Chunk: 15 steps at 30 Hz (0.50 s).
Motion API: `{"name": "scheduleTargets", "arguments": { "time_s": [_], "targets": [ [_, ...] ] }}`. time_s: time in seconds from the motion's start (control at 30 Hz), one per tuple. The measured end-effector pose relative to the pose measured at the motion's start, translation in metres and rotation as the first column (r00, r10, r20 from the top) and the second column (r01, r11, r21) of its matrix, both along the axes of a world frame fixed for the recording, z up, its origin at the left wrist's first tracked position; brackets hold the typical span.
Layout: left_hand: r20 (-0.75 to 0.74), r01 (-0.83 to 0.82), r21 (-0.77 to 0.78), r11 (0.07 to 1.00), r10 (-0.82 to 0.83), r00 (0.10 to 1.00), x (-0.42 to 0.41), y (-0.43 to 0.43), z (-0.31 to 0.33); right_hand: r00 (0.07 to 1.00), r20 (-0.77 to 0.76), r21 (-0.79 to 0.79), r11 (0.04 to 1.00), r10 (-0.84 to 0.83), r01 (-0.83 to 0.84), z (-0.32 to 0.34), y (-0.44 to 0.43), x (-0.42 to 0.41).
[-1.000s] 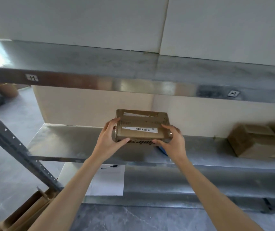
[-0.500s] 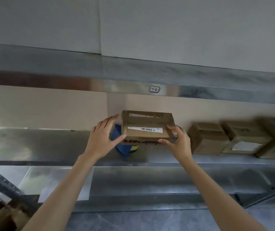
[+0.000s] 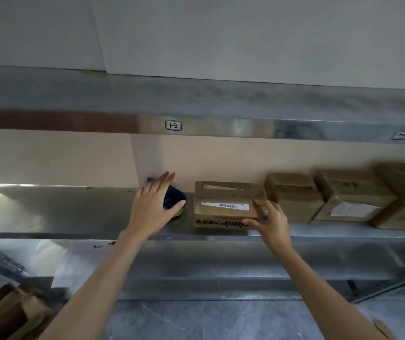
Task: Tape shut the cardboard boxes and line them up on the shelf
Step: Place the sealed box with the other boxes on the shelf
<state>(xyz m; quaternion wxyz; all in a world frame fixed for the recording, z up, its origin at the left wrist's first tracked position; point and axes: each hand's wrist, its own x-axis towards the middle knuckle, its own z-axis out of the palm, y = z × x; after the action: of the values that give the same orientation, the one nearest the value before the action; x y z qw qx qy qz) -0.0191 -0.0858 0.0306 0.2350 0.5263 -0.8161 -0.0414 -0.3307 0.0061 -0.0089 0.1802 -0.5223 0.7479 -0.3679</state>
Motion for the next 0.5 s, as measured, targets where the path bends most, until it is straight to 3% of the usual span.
{"name": "scheduleTargets", "arguments": {
  "time_s": [0.5],
  "targets": [
    [0.057,0.074,0.054,0.996,-0.077,0.995,-0.033,-0.043,-0.023,0.999,-0.007,0.112,0.993,0.035,-0.034,-0.047,-0.032,-0.020]
  ]
}}
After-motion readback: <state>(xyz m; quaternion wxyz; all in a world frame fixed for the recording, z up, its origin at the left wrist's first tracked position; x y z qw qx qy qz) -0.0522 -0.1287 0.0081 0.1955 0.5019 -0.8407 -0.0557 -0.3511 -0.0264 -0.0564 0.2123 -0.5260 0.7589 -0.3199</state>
